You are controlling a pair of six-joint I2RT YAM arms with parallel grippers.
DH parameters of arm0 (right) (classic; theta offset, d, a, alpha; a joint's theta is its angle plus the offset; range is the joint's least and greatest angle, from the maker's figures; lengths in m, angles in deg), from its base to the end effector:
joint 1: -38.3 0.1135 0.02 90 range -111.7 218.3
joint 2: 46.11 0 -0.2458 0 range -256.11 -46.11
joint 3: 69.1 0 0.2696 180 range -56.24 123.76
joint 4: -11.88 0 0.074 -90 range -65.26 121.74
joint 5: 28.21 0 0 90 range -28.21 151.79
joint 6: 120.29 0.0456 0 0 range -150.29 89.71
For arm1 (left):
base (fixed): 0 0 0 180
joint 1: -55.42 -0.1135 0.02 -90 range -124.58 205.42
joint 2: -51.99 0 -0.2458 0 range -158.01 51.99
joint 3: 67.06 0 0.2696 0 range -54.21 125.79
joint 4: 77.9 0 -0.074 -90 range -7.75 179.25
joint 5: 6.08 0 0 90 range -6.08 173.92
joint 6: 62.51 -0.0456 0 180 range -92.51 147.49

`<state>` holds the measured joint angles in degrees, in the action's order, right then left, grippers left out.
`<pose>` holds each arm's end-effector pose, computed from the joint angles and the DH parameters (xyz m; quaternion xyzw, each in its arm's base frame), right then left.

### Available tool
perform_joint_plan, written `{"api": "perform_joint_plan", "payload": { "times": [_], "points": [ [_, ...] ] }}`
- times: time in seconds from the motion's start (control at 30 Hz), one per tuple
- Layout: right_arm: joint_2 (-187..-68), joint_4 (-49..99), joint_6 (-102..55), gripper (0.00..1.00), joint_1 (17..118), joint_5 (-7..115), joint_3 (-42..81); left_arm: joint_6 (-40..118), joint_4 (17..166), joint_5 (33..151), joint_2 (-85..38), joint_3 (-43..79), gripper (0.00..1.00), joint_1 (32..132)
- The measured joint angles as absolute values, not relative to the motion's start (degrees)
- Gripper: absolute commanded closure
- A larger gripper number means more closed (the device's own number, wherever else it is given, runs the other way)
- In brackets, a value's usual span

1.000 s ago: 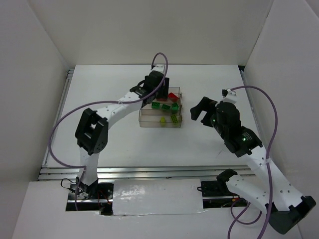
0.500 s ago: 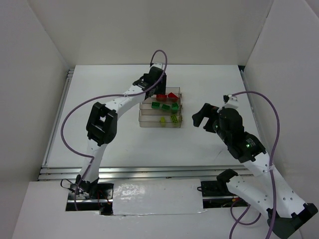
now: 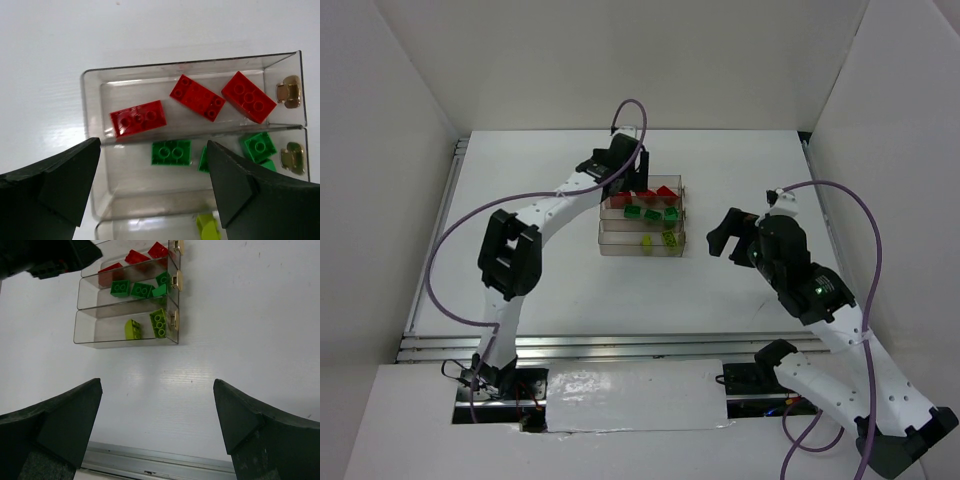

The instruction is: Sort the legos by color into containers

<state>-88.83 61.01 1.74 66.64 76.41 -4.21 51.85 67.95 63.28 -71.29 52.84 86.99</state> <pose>0.1765 0.0821 0.3284 0.0937 0.8429 0.1670 0.5028 0.4485 -0.2567 0.2320 -0.0235 0.8857 -0.0620 0.4595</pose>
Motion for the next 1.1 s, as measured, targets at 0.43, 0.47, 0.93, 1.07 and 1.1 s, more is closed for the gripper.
{"api": "perform_joint_plan", "payload": {
  "times": [0.43, 0.47, 0.93, 1.07, 1.1],
  "points": [
    [-80.8, 70.5, -1.5, 0.0, 66.7, 79.2, 6.0, 61.0, 55.9, 48.7, -22.4, 30.5, 0.01, 87.0],
    [-79.9, 71.2, -1.5, 0.0, 66.8, 79.2, 6.4, 61.6, 54.9, 47.8, -18.5, 28.2, 0.0, 87.0],
    [-67.3, 82.1, -1.5, 0.0, 68.8, 85.1, 12.4, 62.7, 36.0, 37.4, 14.8, 12.1, 0.0, 87.0],
    [-65.1, 82.9, -1.0, 0.0, 68.8, 85.9, 12.4, 63.7, 35.1, 35.7, 20.9, 9.6, 0.0, 87.0],
    [-65.1, 82.9, -0.9, 0.0, 68.8, 86.0, 12.4, 63.7, 35.3, 35.6, 21.8, 8.8, 0.01, 87.0]
  ]
}}
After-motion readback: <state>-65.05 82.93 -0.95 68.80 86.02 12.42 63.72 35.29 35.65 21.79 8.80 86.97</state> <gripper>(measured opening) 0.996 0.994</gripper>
